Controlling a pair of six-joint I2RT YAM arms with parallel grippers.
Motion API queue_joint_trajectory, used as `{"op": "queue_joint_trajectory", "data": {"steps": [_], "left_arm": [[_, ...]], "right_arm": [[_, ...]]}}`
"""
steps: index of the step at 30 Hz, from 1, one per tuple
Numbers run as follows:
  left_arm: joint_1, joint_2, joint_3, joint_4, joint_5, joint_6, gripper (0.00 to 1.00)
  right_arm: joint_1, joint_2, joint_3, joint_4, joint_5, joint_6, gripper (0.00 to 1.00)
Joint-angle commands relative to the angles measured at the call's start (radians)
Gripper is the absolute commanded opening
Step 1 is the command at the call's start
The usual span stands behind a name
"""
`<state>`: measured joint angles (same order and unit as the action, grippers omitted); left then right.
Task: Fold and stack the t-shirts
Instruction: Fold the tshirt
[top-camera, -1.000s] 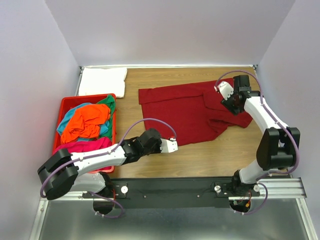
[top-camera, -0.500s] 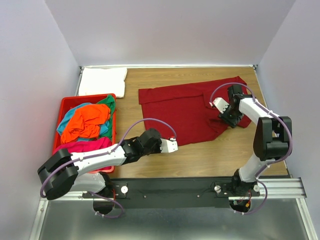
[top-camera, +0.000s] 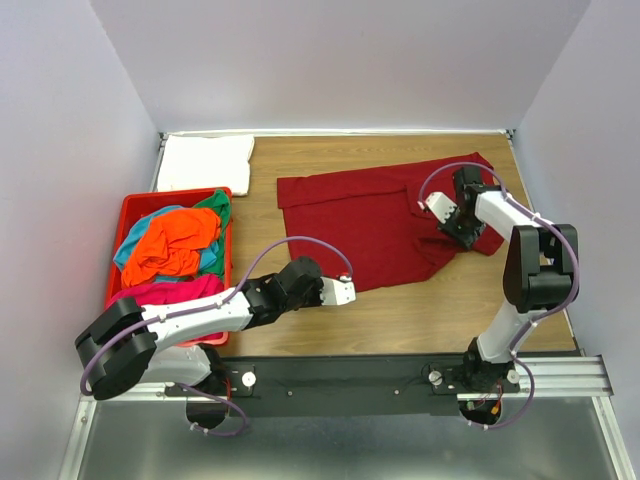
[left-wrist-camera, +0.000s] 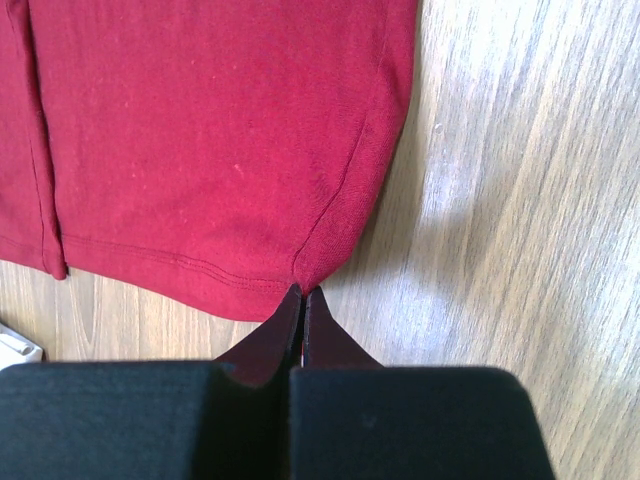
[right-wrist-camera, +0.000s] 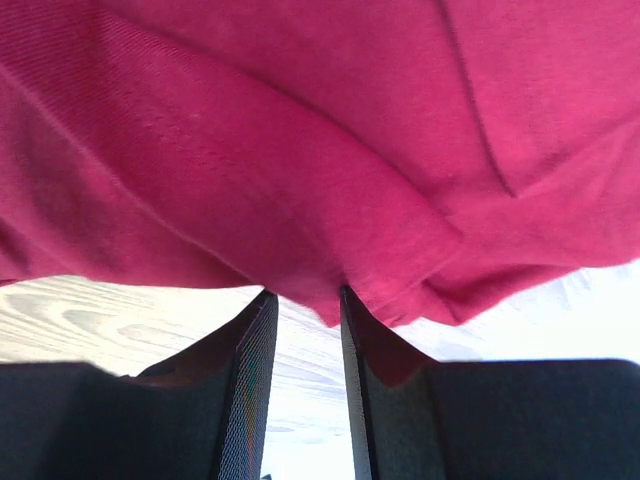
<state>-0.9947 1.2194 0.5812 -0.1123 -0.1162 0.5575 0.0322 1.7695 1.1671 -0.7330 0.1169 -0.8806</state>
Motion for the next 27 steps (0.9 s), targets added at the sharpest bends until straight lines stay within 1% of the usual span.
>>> {"op": "queue_joint_trajectory", "data": {"steps": [1,8,11,15,18,19,20,24,27], "left_arm": [[0.004,-0.014,-0.006,0.023,0.033,0.009,0.0],[0.004,-0.014,-0.006,0.022,0.035,0.008,0.0],[0.004,-0.012,-0.006,0.022,0.036,0.009,0.0],[0.004,-0.011,-0.007,0.022,0.038,0.009,0.0],[0.005,-0.011,-0.007,0.023,0.036,0.009,0.0],[0.005,-0.009,-0.007,0.022,0.038,0.007,0.0],[0.005,-0.008,-0.006,0.022,0.036,0.008,0.0],[0.005,-0.003,-0.004,0.022,0.043,0.009,0.0],[0.005,0.0,-0.004,0.02,0.041,0.007,0.0]], "right_arm": [[-0.008,0.013,0.043,0.033,0.038,0.005,0.38],[-0.015,0.018,0.052,0.044,0.061,0.0,0.38],[-0.018,0.025,0.049,0.049,0.058,0.002,0.36],[-0.02,0.024,0.039,0.047,0.044,-0.001,0.36],[-0.018,-0.005,0.02,0.047,0.032,-0.009,0.43],[-0.02,-0.015,0.007,0.046,0.029,-0.012,0.47],[-0.018,-0.033,-0.001,0.047,0.026,-0.024,0.48],[-0.018,-0.048,-0.033,0.043,0.023,-0.046,0.51],[-0.02,-0.03,-0.04,0.046,0.024,-0.05,0.52]]}}
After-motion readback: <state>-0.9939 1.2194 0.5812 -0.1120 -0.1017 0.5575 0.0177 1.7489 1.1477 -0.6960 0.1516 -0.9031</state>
